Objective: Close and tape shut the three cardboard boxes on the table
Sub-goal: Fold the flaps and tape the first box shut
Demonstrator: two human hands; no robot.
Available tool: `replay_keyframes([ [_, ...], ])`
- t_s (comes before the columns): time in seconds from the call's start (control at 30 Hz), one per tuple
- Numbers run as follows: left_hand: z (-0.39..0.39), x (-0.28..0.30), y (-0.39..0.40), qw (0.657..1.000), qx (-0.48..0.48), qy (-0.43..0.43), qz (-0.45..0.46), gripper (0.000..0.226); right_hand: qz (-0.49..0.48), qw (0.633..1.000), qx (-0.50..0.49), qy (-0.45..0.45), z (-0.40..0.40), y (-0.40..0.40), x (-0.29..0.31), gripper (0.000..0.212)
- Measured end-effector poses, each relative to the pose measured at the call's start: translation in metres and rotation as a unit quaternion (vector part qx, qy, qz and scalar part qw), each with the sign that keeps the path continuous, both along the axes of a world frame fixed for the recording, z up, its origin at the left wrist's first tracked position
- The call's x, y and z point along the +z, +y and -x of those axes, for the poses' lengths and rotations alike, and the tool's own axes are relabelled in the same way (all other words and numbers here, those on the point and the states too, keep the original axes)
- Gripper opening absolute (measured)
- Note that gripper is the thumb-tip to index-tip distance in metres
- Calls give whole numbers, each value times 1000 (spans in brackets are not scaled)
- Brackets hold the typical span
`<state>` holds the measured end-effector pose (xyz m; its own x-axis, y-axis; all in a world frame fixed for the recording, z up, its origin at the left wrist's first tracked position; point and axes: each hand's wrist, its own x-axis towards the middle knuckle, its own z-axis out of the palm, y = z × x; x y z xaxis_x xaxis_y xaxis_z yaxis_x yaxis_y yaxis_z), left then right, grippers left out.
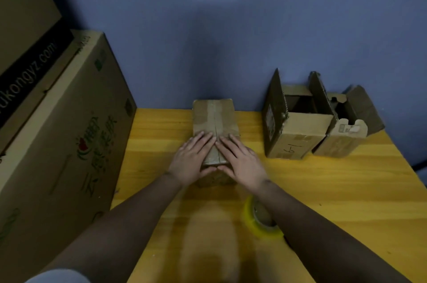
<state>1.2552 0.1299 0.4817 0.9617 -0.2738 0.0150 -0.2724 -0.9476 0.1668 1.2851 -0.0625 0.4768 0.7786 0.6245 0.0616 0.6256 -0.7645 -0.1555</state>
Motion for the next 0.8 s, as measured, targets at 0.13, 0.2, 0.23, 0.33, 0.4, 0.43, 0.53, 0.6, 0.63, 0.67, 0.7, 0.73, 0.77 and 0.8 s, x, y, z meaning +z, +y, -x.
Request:
replay_keyframes([
  [0.13,1,-1,-2,1000,0,-11,-10,88,-16,1000,6,-1,-1,-2,-4,69],
  [0.2,1,-4,-2,1000,4,-9,-14,93,-19,1000,6,0,-2,-1,-4,70],
  [0.23,1,-4,-3,1000,9,-10,-20,96,-18,1000,5,-1,-1,-1,-3,71],
  [0.33,0,-4,-7,999,8,-33,-33,99,-11,1000,4,-7,0,0,-3,82],
  [0.4,1,-5,-10,999,10,-28,-39,99,-1,1000,-5,-15,3,3,-2,91],
  [0.43,1,-5,-12,999,17,-26,-44,100,4,1000,-11,-24,4,5,-1,93],
  [0.53,2,-3,-16,998,28,-25,-50,103,3,999,-31,-41,7,9,-2,95],
  [0.6,3,-1,-16,999,30,-9,-35,104,-12,999,-33,-29,8,10,-2,94],
  [0.63,3,0,-15,999,29,0,-27,104,-21,999,-32,-18,8,10,-2,92],
  [0.67,4,1,-13,999,26,6,-21,104,-30,999,-29,-9,7,10,-2,87],
  [0.7,4,2,-11,999,25,13,-17,102,-40,999,-26,-8,7,10,-2,81],
  [0.73,3,2,-10,999,22,20,-14,100,-44,999,-24,-11,7,10,-4,77],
  [0.77,3,2,-10,999,19,30,-14,98,-41,999,-25,-10,7,10,-5,75],
  [0.8,2,2,-10,999,18,39,-18,98,-33,999,-33,-5,8,11,-6,76],
])
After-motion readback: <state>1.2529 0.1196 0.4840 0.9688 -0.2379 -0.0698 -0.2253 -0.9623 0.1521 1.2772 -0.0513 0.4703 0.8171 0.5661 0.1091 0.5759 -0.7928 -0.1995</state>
